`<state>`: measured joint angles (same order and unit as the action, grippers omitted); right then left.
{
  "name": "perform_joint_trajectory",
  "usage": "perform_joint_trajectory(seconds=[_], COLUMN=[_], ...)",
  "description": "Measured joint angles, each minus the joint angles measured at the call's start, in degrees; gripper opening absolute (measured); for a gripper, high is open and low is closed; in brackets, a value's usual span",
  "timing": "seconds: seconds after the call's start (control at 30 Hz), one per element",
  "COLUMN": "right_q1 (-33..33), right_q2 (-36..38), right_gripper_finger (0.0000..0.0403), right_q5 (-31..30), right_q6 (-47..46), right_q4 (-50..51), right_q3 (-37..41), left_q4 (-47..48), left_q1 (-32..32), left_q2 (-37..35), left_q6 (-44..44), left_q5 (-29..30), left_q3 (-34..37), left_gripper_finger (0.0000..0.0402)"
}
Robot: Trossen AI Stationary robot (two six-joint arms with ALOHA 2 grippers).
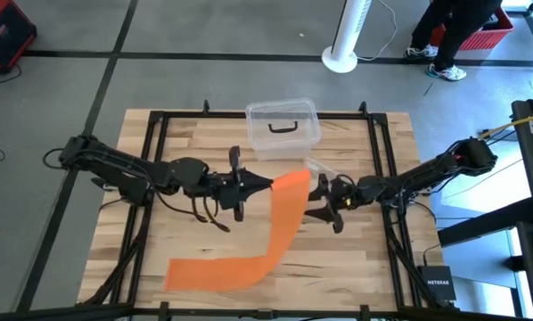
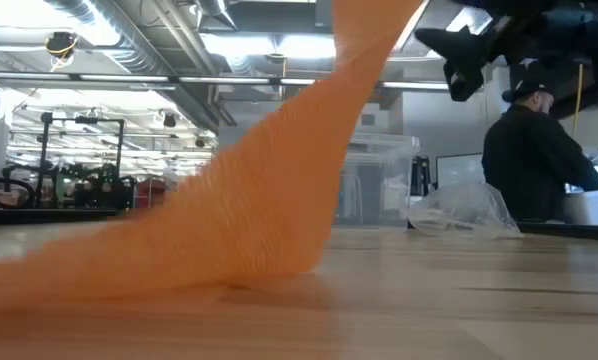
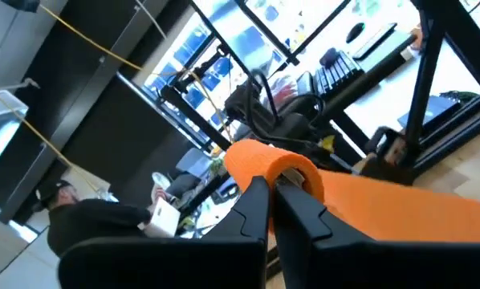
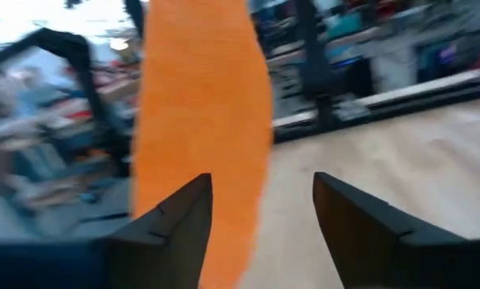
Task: Roll bandage
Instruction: Roll the orange bandage
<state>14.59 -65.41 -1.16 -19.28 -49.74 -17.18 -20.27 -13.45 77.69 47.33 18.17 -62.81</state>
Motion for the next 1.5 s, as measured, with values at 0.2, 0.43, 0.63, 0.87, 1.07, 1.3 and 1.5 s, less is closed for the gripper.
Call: perform_joint_trajectory(seconds=[0.2, 0.43, 0.63, 0.87, 1.07, 1.3, 1.5], right_q1=[0.0, 0.0, 0.0, 0.1, 0.1, 0.1, 0.1], right_q2=[1.4, 9.7, 12.8, 11.4, 8.2, 1.1, -2.9], right_gripper_finger=[0.0199, 0.0188, 0.0186, 0.0186, 0.0186, 0.0186, 0.0186], right_q5=[5.8, 0.6, -8.3, -0.5, 2.1, 1.3, 1.8], right_q6=[-4.8, 3.4, 13.0, 18.2, 24.7, 33.3, 34.6], right_q4=[4.6, 21.9, 41.1, 33.3, 25.8, 22.8, 22.6], right_q3=[-0.7, -8.9, -19.8, -23.6, -25.5, -29.9, -34.4], left_q4=[0.2, 3.2, 4.5, 4.9, 4.9, 6.8, 9.2], left_q1=[-0.3, -3.8, -7.6, -10.2, -10.5, -5.3, -1.1], left_q2=[-0.1, -0.4, -0.4, -1.9, -7.3, -12.6, -13.6], left_q6=[2.3, -0.4, -3.6, -6.1, -14.9, -26.4, -32.8], left_q5=[2.0, 1.9, -0.1, -0.1, -4.9, -23.9, -28.7], left_q3=[0.7, 0.6, 0.6, 0.6, 0.6, 0.6, 0.6], left_gripper_finger=[0.0000, 0.0000, 0.0000, 0.0000, 0.0000, 0.0000, 0.0000])
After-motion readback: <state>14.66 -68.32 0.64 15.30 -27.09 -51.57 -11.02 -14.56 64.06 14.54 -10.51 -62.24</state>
